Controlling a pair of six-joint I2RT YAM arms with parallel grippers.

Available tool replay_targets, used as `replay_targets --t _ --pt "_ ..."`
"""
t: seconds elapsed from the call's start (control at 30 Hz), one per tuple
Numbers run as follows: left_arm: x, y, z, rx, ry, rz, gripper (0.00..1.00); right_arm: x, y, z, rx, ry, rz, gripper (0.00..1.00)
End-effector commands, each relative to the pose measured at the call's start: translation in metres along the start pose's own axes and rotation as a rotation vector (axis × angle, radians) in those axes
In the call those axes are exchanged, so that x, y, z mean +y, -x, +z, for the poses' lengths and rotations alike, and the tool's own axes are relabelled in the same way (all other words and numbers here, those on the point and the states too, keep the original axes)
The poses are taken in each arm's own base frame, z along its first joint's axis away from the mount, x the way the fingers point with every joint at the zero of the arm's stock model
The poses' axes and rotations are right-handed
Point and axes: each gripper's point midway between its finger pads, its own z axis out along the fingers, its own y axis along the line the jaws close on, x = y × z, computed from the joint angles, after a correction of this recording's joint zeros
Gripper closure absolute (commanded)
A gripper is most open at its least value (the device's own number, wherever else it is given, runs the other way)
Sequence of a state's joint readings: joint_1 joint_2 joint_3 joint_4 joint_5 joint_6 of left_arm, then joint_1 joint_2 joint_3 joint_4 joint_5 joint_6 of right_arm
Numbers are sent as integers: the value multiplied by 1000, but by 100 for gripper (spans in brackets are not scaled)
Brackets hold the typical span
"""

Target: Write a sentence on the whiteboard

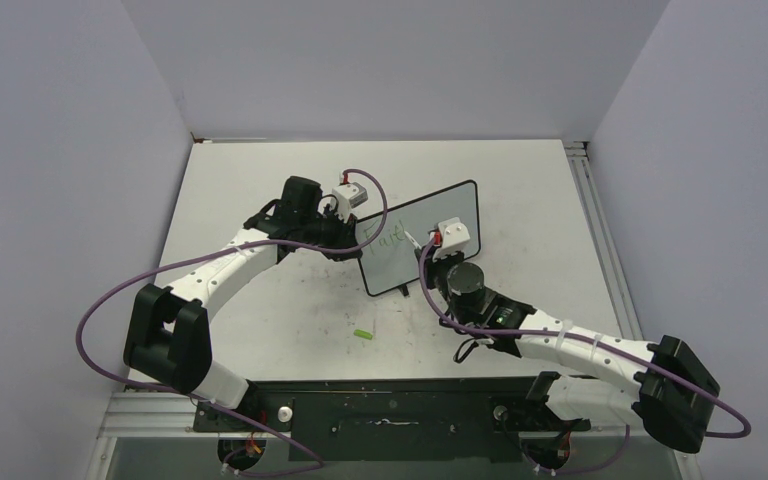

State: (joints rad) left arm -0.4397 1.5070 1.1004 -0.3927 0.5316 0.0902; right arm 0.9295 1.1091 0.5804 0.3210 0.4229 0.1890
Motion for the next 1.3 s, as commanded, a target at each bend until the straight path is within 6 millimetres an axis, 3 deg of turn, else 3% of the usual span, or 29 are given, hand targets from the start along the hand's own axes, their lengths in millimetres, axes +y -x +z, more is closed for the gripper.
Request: replay_targets --t 0.0,0.8,1.27 --pt "11 7 -3 2 64 68 100 4 31 6 -80 -8 16 95" --pt "12 6 -2 4 63 68 100 -11 41 6 -113 -68 15 95" --pt "12 7 -4 1 66 69 100 -21 23 5 -68 -104 15 95"
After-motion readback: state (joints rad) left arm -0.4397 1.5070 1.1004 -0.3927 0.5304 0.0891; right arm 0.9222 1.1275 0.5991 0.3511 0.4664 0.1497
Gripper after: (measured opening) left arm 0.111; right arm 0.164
